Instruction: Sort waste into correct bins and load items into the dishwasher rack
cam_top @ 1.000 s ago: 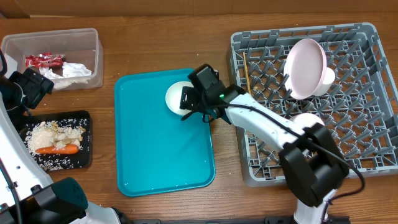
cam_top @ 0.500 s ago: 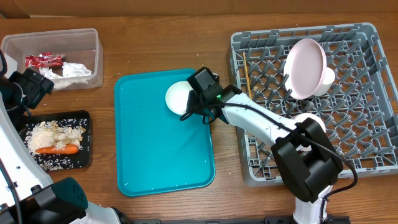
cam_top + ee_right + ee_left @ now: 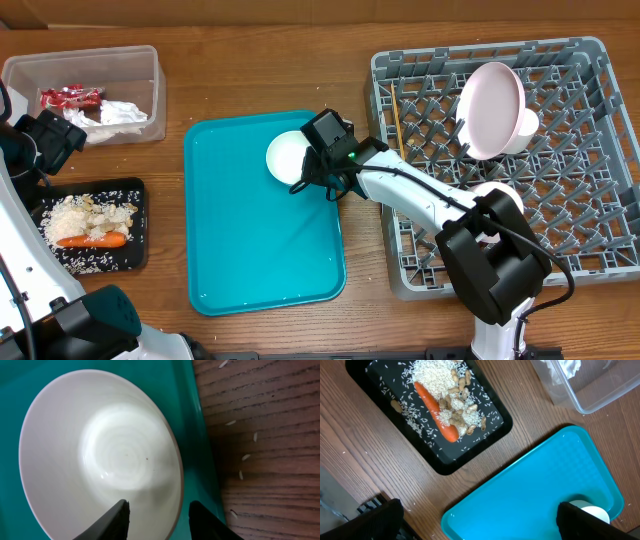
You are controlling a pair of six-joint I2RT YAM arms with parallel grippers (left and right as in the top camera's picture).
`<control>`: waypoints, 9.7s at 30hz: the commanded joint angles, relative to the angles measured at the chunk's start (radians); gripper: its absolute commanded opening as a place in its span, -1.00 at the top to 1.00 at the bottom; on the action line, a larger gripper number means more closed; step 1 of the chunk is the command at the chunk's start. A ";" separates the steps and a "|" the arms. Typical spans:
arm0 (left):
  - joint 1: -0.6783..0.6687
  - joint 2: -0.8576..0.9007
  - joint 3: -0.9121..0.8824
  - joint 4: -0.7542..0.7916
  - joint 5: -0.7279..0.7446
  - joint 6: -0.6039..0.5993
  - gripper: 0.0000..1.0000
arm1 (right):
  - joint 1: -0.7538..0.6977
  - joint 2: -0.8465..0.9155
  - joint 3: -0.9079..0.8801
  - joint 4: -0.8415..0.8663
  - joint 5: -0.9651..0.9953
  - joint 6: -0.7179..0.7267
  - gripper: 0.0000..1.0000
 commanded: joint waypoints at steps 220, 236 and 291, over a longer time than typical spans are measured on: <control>-0.001 0.005 -0.003 -0.002 -0.007 -0.009 -1.00 | -0.762 -0.355 -0.177 -1.073 1.377 0.218 0.92; -0.001 0.005 -0.003 -0.002 -0.007 -0.009 -0.99 | -0.764 -0.367 -0.178 -1.089 1.349 0.216 0.92; -0.001 0.005 -0.003 -0.002 -0.007 -0.009 -1.00 | -0.884 -0.414 0.147 -0.802 0.587 -0.094 -1.00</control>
